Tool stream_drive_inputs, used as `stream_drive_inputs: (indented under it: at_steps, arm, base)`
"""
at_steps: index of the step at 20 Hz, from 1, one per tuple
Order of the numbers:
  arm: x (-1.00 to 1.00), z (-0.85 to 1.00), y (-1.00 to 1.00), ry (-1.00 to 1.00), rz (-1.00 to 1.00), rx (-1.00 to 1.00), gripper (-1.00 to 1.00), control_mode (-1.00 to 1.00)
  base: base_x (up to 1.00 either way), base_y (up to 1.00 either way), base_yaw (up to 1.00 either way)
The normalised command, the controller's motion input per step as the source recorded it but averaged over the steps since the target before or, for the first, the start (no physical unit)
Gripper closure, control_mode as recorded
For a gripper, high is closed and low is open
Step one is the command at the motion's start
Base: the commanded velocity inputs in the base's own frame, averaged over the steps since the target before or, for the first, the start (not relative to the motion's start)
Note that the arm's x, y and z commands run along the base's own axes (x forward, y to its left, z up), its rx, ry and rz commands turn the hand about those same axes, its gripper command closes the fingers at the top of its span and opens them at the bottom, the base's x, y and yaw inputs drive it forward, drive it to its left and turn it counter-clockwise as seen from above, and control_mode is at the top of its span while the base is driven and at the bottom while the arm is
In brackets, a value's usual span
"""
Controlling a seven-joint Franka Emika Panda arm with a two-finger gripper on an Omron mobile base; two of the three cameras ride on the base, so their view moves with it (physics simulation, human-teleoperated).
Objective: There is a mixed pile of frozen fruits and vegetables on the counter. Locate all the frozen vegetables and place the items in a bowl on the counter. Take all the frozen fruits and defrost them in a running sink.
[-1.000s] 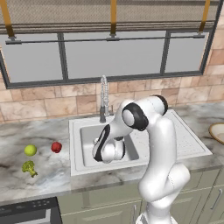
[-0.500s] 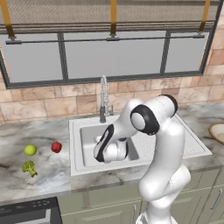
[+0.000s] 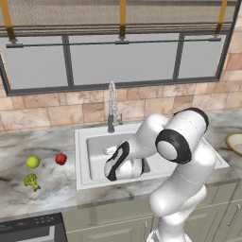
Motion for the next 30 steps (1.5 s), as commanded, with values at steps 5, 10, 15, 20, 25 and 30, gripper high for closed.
stream_drive_inputs:
  at_steps: [5, 10, 15, 20, 25, 30]
  arm:
    - [-0.61, 0.74, -0.12, -0.01, 0.00, 0.04, -1.00, -1.00]
    - [-0.59, 0.96, -0.21, 0.09, 0.00, 0.11, -1.00, -1.00]
    - [-0.69, 1.00, -0.26, 0.12, 0.00, 0.14, -1.00, -1.00]
    - [-0.78, 1.00, -0.29, 0.09, 0.00, 0.13, -1.00, -1.00]
    - [-0.82, 0.94, -0.30, 0.08, 0.00, 0.14, -1.00, -1.00]
    - [-0.92, 0.79, -0.20, 0.06, 0.00, 0.13, -1.00, -1.00]
  base:
    - [0.00, 0.00, 0.00]
    - [0.00, 0.00, 0.00]
    - [0.00, 0.00, 0.00]
    - [0.00, 0.00, 0.00]
    - [0.00, 0.00, 0.00]
    - [0.00, 0.00, 0.00]
